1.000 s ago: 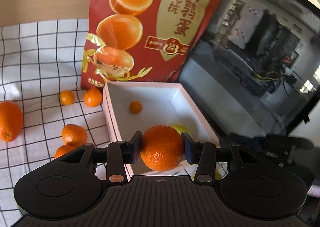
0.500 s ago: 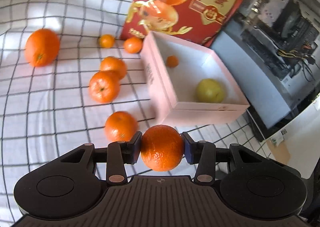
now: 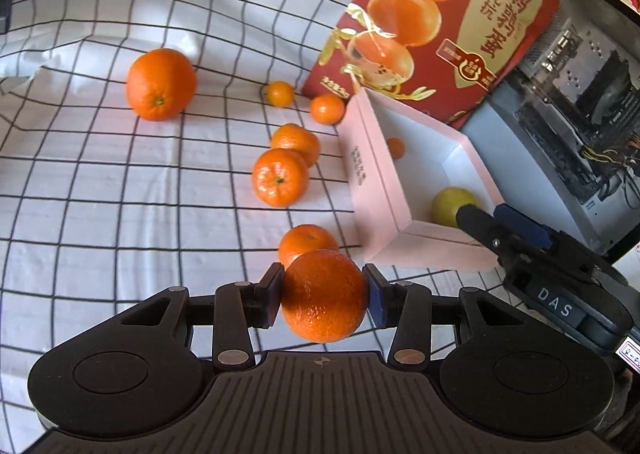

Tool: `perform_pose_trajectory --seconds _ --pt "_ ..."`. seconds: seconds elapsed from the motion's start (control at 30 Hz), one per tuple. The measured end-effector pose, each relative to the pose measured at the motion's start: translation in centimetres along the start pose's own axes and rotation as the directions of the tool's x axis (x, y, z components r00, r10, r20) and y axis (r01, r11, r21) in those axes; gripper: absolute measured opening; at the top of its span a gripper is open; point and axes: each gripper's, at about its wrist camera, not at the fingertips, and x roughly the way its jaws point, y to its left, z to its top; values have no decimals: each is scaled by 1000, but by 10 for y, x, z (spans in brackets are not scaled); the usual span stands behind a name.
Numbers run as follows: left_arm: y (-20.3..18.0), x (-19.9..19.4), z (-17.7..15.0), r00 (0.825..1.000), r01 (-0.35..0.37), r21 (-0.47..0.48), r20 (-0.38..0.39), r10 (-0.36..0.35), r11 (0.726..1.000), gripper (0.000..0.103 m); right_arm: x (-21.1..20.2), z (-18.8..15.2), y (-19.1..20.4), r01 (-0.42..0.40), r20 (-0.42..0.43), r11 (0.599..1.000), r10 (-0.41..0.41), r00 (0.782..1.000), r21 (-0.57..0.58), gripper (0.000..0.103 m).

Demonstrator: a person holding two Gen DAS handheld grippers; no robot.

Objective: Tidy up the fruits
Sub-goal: 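Carry the pear and orange toward the pink box with both tools, then lower both tools over the pink box and open them to drop the fruits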

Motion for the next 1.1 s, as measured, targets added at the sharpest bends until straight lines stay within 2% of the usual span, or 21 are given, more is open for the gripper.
perform_pose_trajectory --seconds 0.07,0.13,0.27,0.33,0.57,0.77,0.83,0.9,1.1 --pt "5 -4 -1 1000 -4 -9 1 4 1000 48 1 3 5 -1 -18 999 0 1000 -46 60" --pt "8 -7 -3 1000 -7 -19 1 7 1000 48 -1 -2 7 -2 -76 997 -4 997 -77 60" --pt "12 -9 -7 1000 -6 -28 -6 6 1000 48 -13 -34 9 -9 -168 995 -7 986 -97 69" --pt "13 -8 -8 1000 -4 -24 -17 4 1000 48 -23 -50 7 -9 -121 999 3 993 -49 74" --pt "10 -6 -13 999 17 4 -51 -16 1000 48 -19 -63 10 -26 -188 999 31 982 31 74" --pt "18 -12 -14 998 9 0 -54 -9 1000 48 -10 -73 36 -86 -234 996 79 969 -22 74" --pt "21 -16 -15 999 4 -4 -49 -4 1000 48 -2 -79 43 -74 -268 996 59 962 -44 73" --pt "24 -19 -15 999 -2 -7 -44 2 1000 48 -5 -85 51 -32 -229 994 7 973 -105 76" --pt "26 -31 -17 999 -14 4 -30 14 1000 48 -5 -84 47 -20 -229 997 1 974 -78 74"
